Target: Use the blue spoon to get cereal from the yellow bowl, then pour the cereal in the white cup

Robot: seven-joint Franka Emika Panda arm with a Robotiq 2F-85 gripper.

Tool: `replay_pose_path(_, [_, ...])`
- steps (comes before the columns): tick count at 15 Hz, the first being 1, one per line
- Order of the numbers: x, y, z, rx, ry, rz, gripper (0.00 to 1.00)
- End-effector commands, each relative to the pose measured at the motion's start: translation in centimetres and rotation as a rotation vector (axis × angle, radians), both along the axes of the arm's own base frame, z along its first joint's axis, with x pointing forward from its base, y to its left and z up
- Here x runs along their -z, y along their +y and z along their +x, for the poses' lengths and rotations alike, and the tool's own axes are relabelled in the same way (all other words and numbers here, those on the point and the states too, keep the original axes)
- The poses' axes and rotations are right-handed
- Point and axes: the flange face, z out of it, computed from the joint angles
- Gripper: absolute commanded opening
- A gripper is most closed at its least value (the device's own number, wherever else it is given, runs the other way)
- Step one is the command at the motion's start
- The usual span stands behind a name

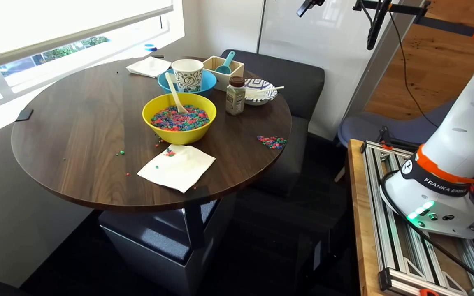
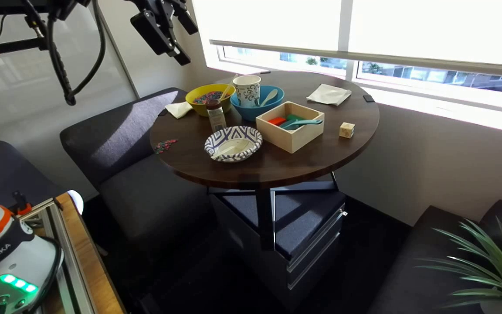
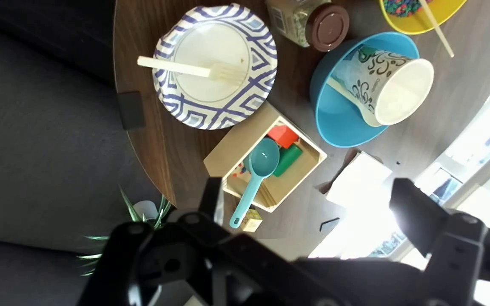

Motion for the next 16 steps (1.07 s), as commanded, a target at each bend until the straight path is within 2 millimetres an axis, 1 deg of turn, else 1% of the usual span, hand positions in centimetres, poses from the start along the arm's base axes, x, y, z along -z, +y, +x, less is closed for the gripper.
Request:
replay_pose_path(1, [-0.1, 0.0, 0.0, 0.000, 0.001, 0.000, 1.00])
replay_pose_path(3, [-0.4, -1.9, 0.5, 0.029, 0.011, 0.077, 1.00])
replay_pose_path(6, [-0.8, -7.3, 2.4, -0.031, 0.009, 0.221, 1.00])
replay_pose_path(7, [-0.9, -8.4, 3.0, -0.055, 0.015, 0.261, 1.00])
replay_pose_path(9, [0.2, -11.2, 4.7, -0.112, 0.089, 0.297, 1.00])
replay_pose_path(10, [0.9, -12.7, 5.3, -0.126, 0.133, 0.289, 1.00])
replay_pose_path(12, [2.4, -14.4, 7.5, -0.130, 0.195, 0.262, 1.00])
replay_pose_path(13, [3.2, -15.2, 8.8, -0.106, 0.211, 0.231, 1.00])
replay_pose_path(14, [4.2, -16.3, 9.8, -0.077, 0.222, 0.207, 1.00])
replay_pose_path(15, [4.9, -16.9, 10.9, -0.053, 0.231, 0.199, 1.00])
replay_pose_path(16, [5.1, -17.5, 11.5, -0.034, 0.238, 0.175, 1.00])
